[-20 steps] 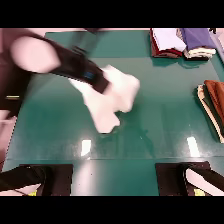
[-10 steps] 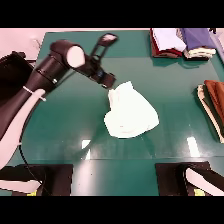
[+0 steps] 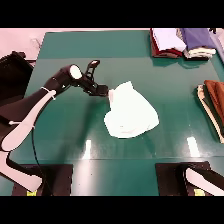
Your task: Fold the shirts.
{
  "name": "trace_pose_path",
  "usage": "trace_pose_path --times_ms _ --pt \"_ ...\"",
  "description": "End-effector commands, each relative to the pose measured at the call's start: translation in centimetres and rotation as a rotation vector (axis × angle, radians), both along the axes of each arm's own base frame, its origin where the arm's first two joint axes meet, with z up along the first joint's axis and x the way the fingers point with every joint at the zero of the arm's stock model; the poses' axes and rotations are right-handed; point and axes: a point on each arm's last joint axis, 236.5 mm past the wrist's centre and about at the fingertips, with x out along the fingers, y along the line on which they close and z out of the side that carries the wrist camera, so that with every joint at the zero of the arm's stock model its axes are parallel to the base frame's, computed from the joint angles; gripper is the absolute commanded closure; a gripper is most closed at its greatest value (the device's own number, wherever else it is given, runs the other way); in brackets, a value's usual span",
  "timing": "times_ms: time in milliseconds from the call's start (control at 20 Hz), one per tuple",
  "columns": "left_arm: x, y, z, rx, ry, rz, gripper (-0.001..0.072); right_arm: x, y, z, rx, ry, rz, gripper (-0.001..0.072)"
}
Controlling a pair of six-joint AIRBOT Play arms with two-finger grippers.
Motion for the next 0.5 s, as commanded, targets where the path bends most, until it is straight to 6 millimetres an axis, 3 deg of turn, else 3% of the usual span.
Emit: trace_pose_path --times_ms 0,100,200,250,350,450 --pt "0.6 -2.3 -2.4 -0.035 -0.009 0.023 0.0212 0.0 0.1 -1.2 -0.003 0.048 0.015 0.0697" --pt "0.3 -3.1 -3.2 -0.035 -0.006 0.016 0.0214 0.0 0.2 -1.8 0.003 0.078 0.017 0.0696" --pt "0.9 -3.1 -3.0 -0.042 -0.023 0.028 0.0552 -0.1 0.2 -3.0 0.008 0.114 0.019 0.0696" --pt "1.3 -2.9 -2.5 -0.042 -0.034 0.027 0.068 -0.2 0.2 -4.3 0.015 0.146 0.017 0.0697" --pt "2.1 -2.0 -0.6 -0.041 -0.032 0.015 0.0683 -0.9 0.2 -8.2 0.032 0.248 0.014 0.0697" --pt "3.5 0.3 2.7 -0.03 -0.075 0.02 0.0684 -2.0 0.0 -14.4 0.051 0.405 -0.006 0.0696"
